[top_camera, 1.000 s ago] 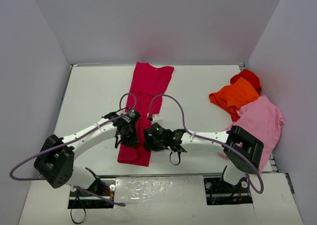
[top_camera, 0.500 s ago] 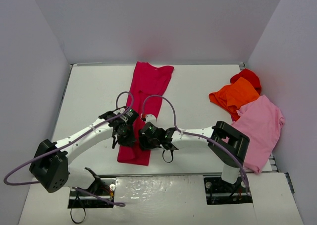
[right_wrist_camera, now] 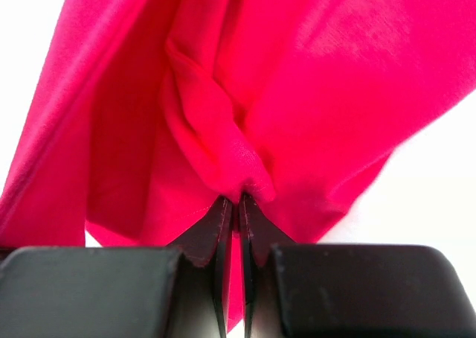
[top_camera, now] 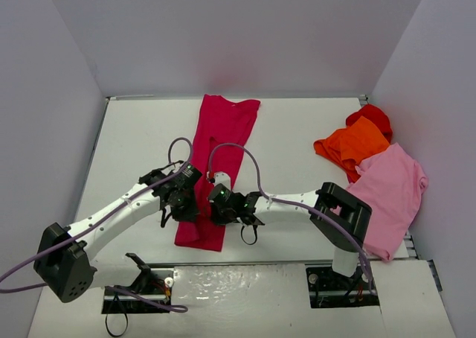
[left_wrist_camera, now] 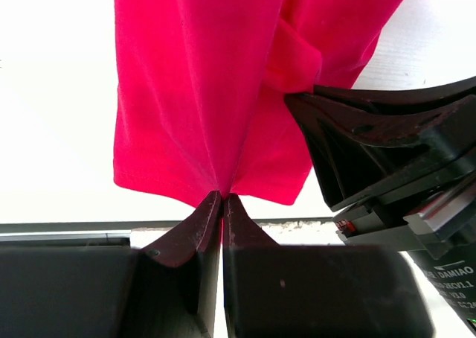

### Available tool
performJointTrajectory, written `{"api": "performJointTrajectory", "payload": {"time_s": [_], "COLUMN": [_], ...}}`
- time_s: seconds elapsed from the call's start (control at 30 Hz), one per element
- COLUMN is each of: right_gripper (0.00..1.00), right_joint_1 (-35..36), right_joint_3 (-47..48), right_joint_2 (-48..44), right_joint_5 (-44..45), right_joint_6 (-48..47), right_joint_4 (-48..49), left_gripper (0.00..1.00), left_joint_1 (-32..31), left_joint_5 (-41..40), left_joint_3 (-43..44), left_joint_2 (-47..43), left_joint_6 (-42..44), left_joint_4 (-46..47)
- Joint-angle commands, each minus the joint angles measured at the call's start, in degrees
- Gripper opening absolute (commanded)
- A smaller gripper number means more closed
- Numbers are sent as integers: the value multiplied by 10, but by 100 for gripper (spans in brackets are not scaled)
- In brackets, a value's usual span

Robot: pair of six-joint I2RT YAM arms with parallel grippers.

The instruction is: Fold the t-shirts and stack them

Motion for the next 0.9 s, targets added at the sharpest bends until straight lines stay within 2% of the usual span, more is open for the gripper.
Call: {"api": "performJointTrajectory", "payload": {"time_s": [0.0, 0.2, 0.53, 0.6, 0.73, 0.87], "right_gripper": [0, 0, 1, 6, 26, 39], "right_joint_1": [10, 18, 53, 61, 74, 84], "right_joint_3": [42, 71, 138, 147, 154, 152], "right_joint_2": [-35, -39, 6, 14, 28, 29], "right_joint_5": [21, 12, -17, -34, -49, -51], "right_joint_6": [-17, -22, -19, -14, -3, 2], "right_joint_4": [-11, -19, -18, -18, -17, -17], "left_gripper": [0, 0, 0, 0, 0, 0], "left_joint_1": [8, 17, 29, 33, 36, 41], "left_joint_5": [3, -2, -1, 1, 2, 4], "left_joint_3": [25, 32, 20, 17, 14, 12], "left_joint_2": [-37, -52, -65, -65, -70, -73], "left_joint_6": [5, 8, 9, 12, 16, 20], "left_joint_4": [-33, -48, -43, -42, -40, -40]}}
